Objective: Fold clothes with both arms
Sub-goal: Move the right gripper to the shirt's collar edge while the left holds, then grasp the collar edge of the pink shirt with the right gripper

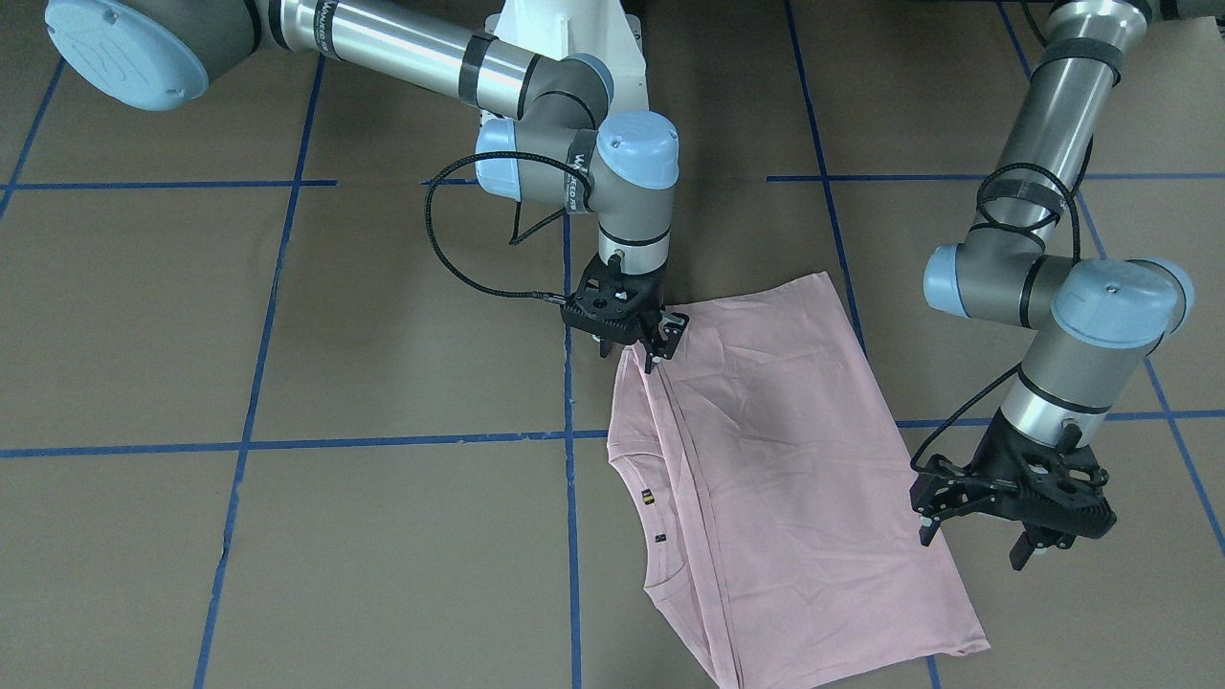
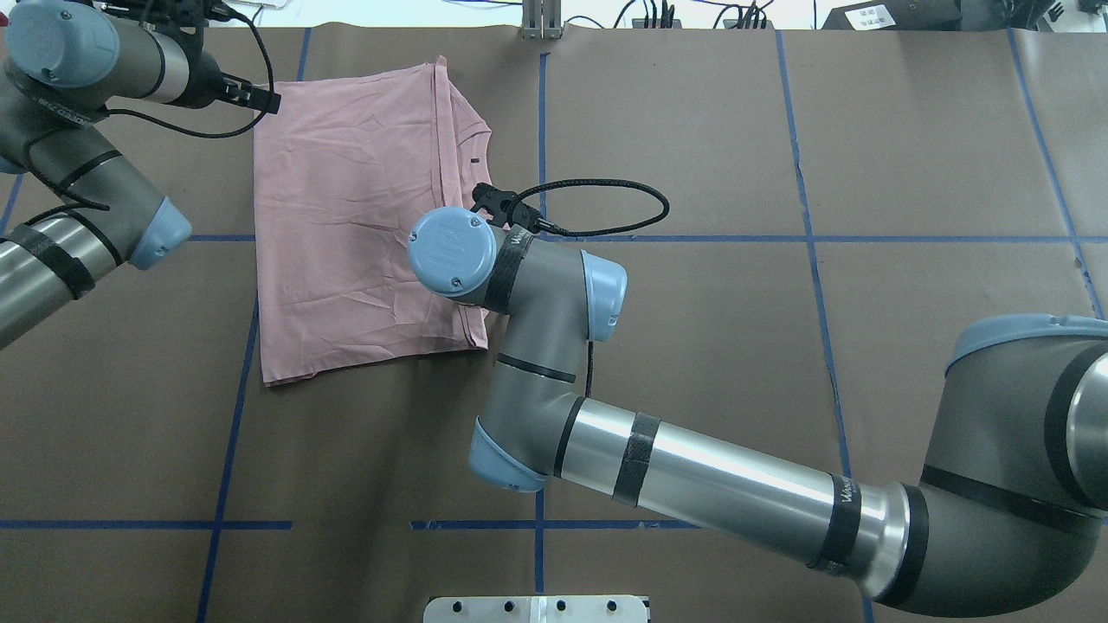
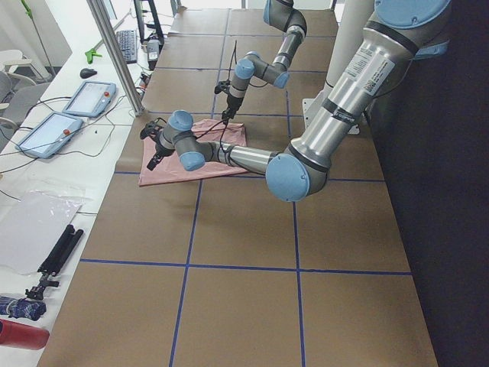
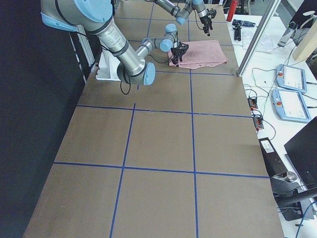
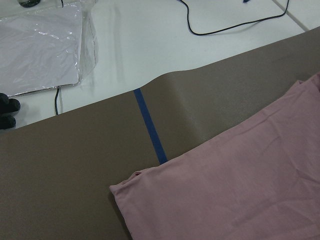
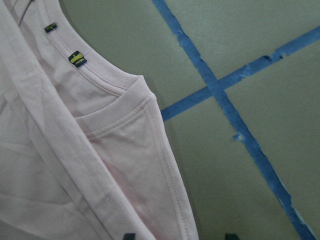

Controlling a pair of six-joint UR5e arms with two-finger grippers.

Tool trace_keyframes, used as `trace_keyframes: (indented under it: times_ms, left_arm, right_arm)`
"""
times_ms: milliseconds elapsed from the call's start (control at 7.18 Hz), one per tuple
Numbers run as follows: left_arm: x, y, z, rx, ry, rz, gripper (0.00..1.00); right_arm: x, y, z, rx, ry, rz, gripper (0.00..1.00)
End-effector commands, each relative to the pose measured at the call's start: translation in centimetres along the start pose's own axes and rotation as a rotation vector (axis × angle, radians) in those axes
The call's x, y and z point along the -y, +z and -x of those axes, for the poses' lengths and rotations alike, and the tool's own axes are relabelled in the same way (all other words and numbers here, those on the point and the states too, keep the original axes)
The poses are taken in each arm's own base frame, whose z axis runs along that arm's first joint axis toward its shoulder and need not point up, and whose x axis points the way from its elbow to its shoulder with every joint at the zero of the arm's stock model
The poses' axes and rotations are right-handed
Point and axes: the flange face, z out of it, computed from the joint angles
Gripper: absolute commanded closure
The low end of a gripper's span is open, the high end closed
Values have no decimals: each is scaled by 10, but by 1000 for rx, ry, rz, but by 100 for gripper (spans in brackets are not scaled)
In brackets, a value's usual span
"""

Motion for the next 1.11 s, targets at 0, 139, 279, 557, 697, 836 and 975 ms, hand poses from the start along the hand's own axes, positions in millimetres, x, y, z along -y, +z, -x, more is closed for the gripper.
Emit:
trace_keyframes:
  times_ms: [0, 139, 279, 557, 697, 836, 975]
  left_arm:
    - [-1, 0, 1, 1, 0, 1, 0]
    - [-1, 0, 0, 0, 0, 1, 0]
    - [0, 0, 1, 1, 1, 1, 0]
    - [-1, 0, 2, 2, 0, 3, 0]
    - [-1, 1, 1, 1, 1, 4, 0]
    - [-1, 1, 1, 1, 1, 4, 0]
    - [-1, 1, 1, 1, 1, 4, 0]
  right_arm:
    - [-11, -1, 3, 15, -5, -29, 34]
    - [-15, -1, 4, 20, -6, -39, 35]
    - [-18, 0, 3, 23, 2, -49, 37]
    - [-20, 0, 3, 25, 1, -52, 38]
    - [-20, 1, 2, 24, 1, -53, 38]
    - [-22, 4, 1, 19, -1, -54, 39]
    - [-22, 6, 0, 16, -2, -59, 41]
